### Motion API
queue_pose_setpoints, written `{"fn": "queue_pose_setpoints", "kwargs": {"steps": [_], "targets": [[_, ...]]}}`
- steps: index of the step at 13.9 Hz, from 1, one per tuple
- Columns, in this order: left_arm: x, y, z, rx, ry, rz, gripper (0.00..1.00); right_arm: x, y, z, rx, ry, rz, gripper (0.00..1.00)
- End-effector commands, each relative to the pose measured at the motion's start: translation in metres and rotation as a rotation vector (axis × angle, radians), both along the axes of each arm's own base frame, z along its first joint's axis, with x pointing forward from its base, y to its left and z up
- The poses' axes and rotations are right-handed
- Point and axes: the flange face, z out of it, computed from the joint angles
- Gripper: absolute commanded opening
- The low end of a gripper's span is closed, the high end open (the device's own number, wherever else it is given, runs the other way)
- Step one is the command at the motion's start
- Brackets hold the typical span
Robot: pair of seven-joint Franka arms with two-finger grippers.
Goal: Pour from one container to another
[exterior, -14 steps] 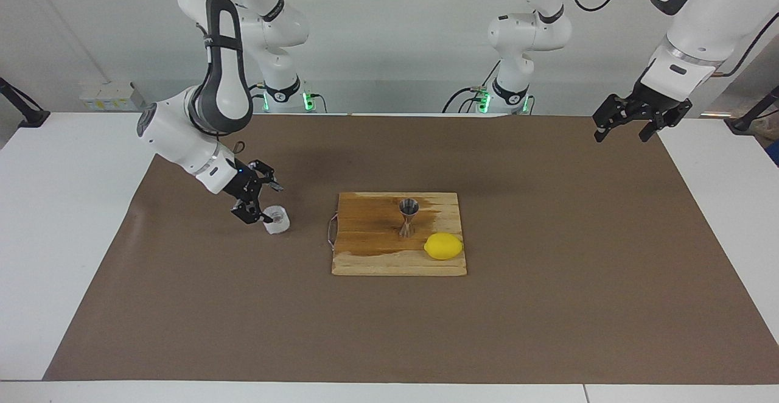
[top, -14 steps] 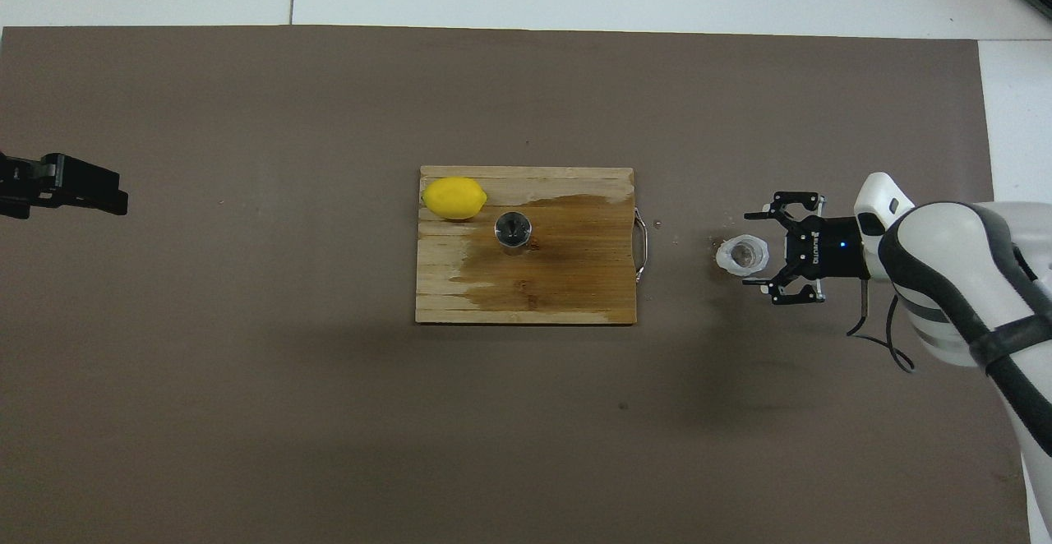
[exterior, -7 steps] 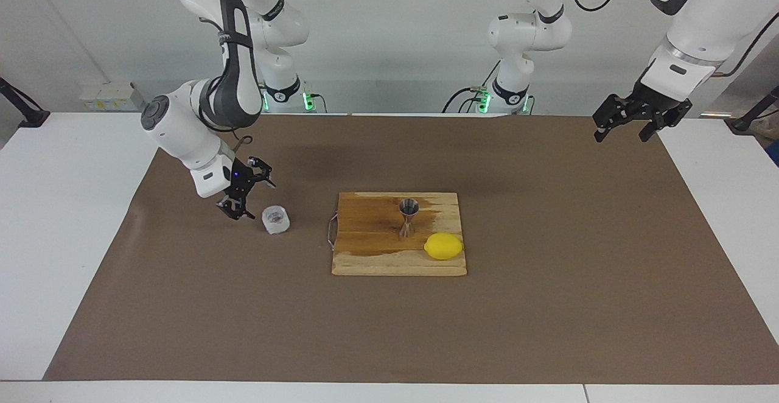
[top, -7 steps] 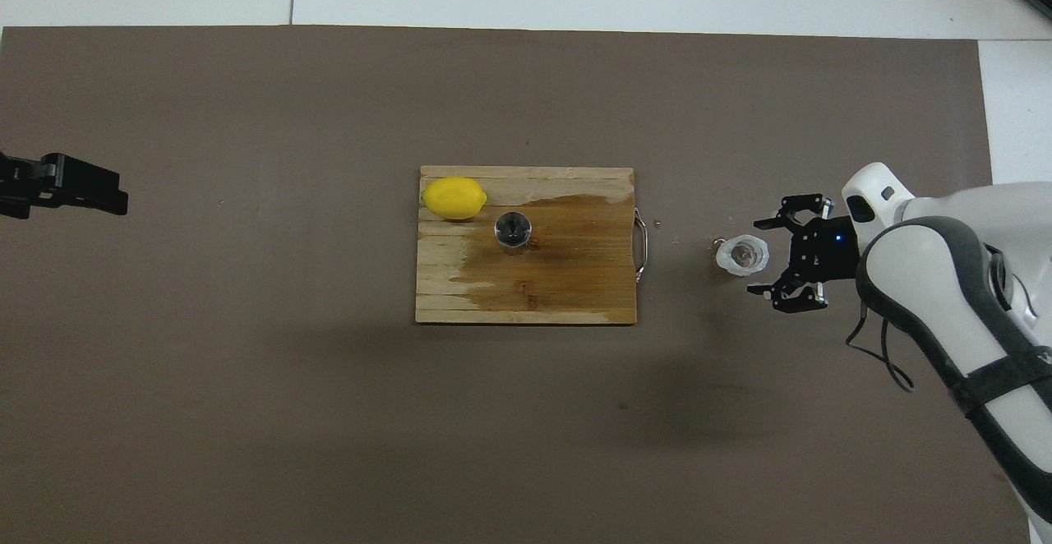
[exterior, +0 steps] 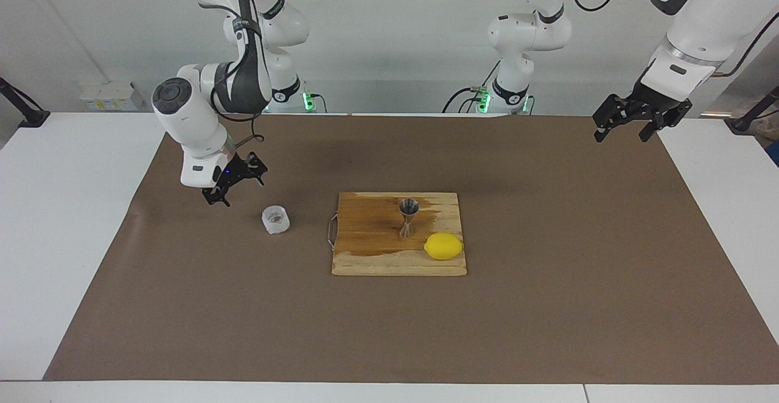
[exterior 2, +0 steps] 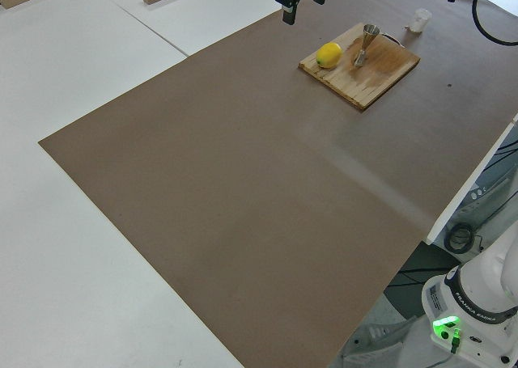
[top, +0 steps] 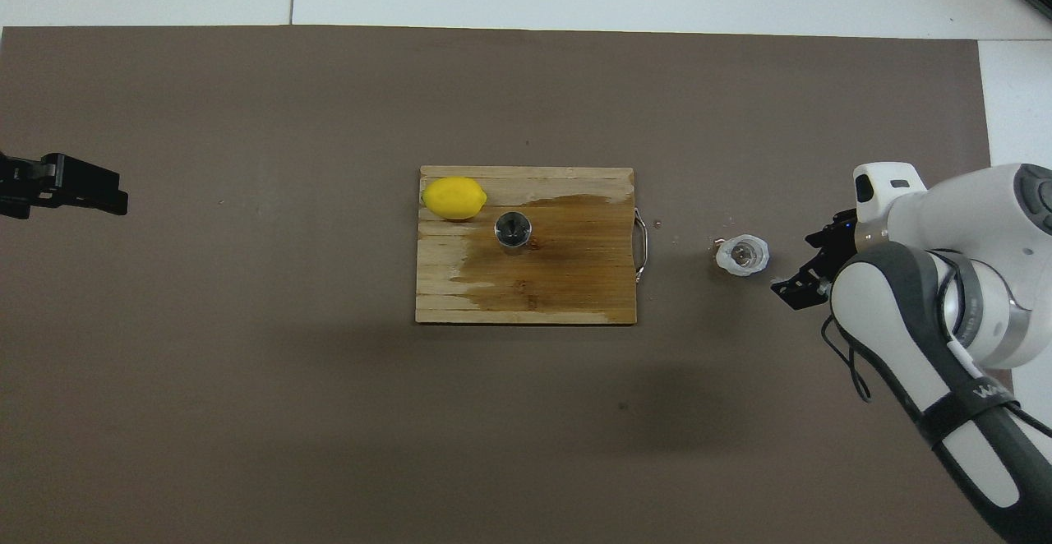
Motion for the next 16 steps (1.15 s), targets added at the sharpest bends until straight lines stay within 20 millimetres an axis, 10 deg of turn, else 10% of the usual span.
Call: {"fn": "queue_pose_setpoints", "kwargs": {"steps": [1,6,16], "targets": [[-0.008,0.003,0.002,0.013,0.003,-0.007,1.0,0.002,-0.009,0.053,-0.045,0.037,-0.186,1.0],[-0.008,0.003,0.001,0.013,0.004,-0.007,1.0,-0.009,-0.015,0.167,-0.071,0.028,-0.614,1.0],[-0.008,0.003,0.001,0.013,0.004,-0.007,1.0,-0.004,-0.055,0.2,-0.028,0.003,-0.787,1.0]]}}
